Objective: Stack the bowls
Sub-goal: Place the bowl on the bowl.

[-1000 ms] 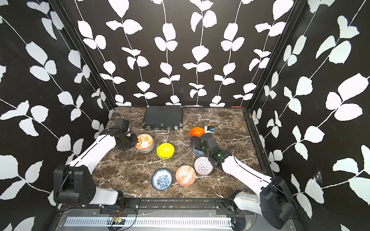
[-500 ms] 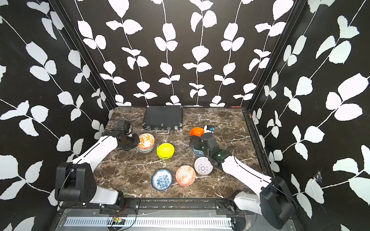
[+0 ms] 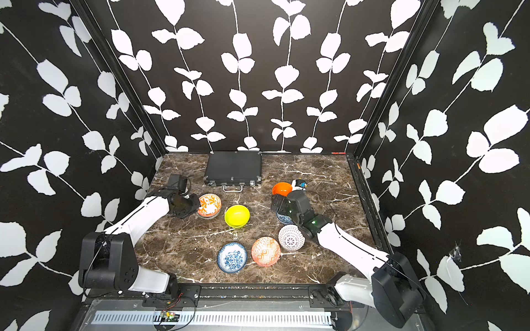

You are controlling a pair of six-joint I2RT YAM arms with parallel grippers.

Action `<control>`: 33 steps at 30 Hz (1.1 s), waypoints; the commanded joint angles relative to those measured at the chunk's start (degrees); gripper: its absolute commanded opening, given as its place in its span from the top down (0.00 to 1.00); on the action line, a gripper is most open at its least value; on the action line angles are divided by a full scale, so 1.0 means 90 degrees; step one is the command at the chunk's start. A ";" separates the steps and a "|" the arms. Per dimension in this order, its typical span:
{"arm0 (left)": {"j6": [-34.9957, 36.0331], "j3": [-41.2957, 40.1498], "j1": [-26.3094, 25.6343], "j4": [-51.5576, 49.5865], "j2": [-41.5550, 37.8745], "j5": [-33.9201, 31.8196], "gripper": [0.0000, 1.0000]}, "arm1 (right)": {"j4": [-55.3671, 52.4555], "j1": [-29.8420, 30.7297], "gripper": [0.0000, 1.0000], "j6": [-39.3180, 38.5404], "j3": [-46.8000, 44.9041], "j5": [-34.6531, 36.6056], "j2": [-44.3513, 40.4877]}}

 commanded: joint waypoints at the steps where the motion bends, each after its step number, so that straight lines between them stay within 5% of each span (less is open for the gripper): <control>1: -0.0054 -0.0051 0.0010 0.0209 -0.0199 -0.0036 1.00 | 0.0229 -0.0031 0.01 -0.0095 -0.0022 0.0016 0.0015; 9: -0.0061 -0.0097 0.0009 0.0183 -0.0135 -0.0080 1.00 | 0.0225 -0.0031 0.01 -0.0095 -0.0021 -0.0004 0.0034; 18: -0.0035 -0.0048 0.0009 0.0080 -0.0291 -0.0158 0.55 | 0.0183 -0.0034 0.01 -0.0095 0.0014 -0.0062 0.0053; 23: -0.0021 -0.0007 0.0005 0.0031 -0.0402 -0.0108 0.41 | 0.0117 -0.0031 0.02 -0.0100 0.0114 -0.0218 0.0091; 27: -0.0035 0.0068 0.0010 -0.0102 -0.0670 -0.0033 0.30 | -0.0773 -0.0008 0.06 0.0051 0.0803 -0.0605 0.0458; 33: 0.0191 0.0024 0.0008 -0.0434 -0.1422 -0.0087 0.02 | -0.2674 0.0357 0.13 0.0104 0.2530 -0.1294 0.1875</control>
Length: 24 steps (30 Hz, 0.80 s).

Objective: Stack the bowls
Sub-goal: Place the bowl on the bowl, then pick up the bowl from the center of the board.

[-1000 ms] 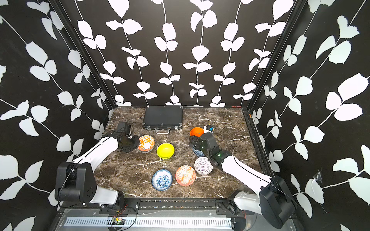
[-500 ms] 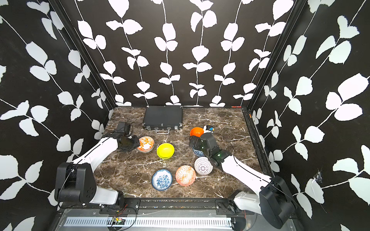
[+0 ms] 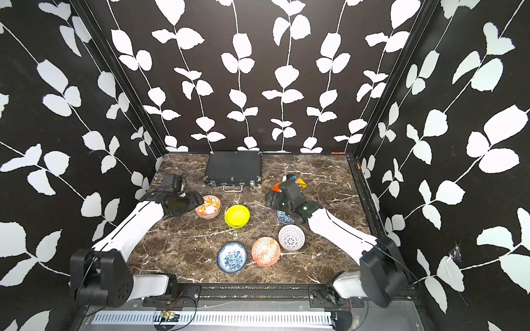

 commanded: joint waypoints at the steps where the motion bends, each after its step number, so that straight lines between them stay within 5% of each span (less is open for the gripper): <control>1: 0.0236 0.0021 0.0005 -0.0450 -0.0602 -0.0006 0.02 | -0.1295 0.0307 0.15 0.0006 0.0962 -0.0497 0.0777; 10: 0.1458 -0.0249 0.0007 -0.1102 -0.1799 0.0478 0.02 | -0.2711 0.0878 0.25 -0.0009 0.3260 -0.0267 0.2768; 24: 0.2213 -0.0128 0.0007 -0.1463 -0.2651 0.1194 0.02 | -0.3569 0.1220 0.44 -0.0097 0.4394 -0.0065 0.4105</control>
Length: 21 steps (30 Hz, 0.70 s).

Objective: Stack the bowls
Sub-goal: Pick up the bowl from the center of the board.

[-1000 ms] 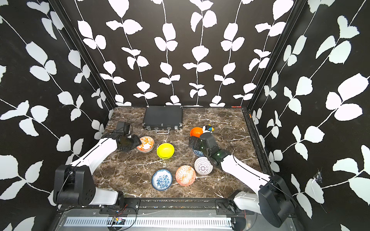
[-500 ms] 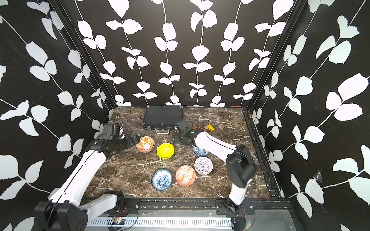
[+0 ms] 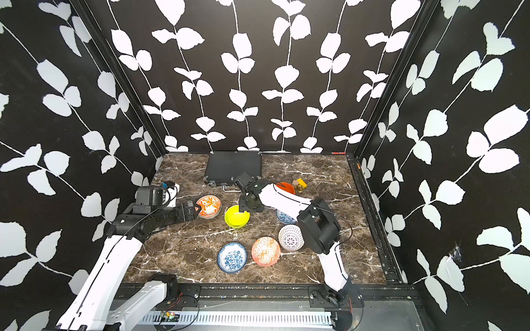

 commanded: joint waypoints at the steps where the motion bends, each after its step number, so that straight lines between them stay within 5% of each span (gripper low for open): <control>1: 0.0166 -0.0022 0.0007 -0.0077 -0.0241 0.0182 0.01 | -0.0467 0.0130 0.46 -0.0043 0.0247 0.0239 0.0145; 21: 0.0121 -0.0097 0.0007 0.0017 -0.0429 0.0081 0.02 | -0.0322 0.0215 0.72 0.0135 0.0066 0.0427 0.0399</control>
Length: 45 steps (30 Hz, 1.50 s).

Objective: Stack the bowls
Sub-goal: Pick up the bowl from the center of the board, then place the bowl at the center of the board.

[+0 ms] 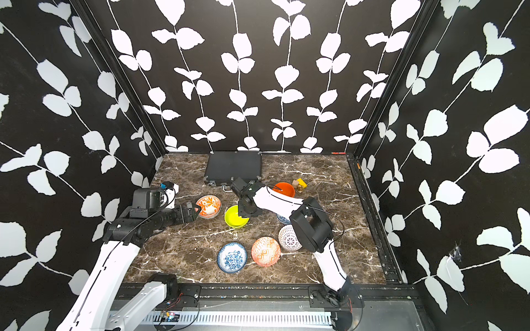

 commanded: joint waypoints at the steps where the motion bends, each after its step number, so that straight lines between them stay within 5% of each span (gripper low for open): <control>1: 0.0075 -0.0063 0.0007 0.0015 -0.0141 -0.0038 0.02 | -0.0072 0.0049 0.75 0.0055 0.0007 0.0213 0.0072; 8: 0.0065 -0.0056 0.0007 0.0027 -0.0141 -0.0068 0.01 | -0.0210 0.0042 1.00 0.0050 0.0316 0.0375 0.0180; 21: 0.0065 -0.0066 0.0007 0.0047 -0.0156 -0.0146 0.01 | -0.0344 -0.0384 1.00 0.0028 0.1268 0.0398 0.0671; 36: 0.0065 -0.0079 0.0007 0.0066 -0.0131 -0.0129 0.01 | 0.0190 -0.0438 1.00 0.0370 0.1057 -0.0021 0.0828; 45: 0.0070 -0.0082 0.0007 0.0076 -0.0089 -0.0068 0.01 | -0.0011 -0.0433 0.59 0.0396 0.1061 0.0101 0.0594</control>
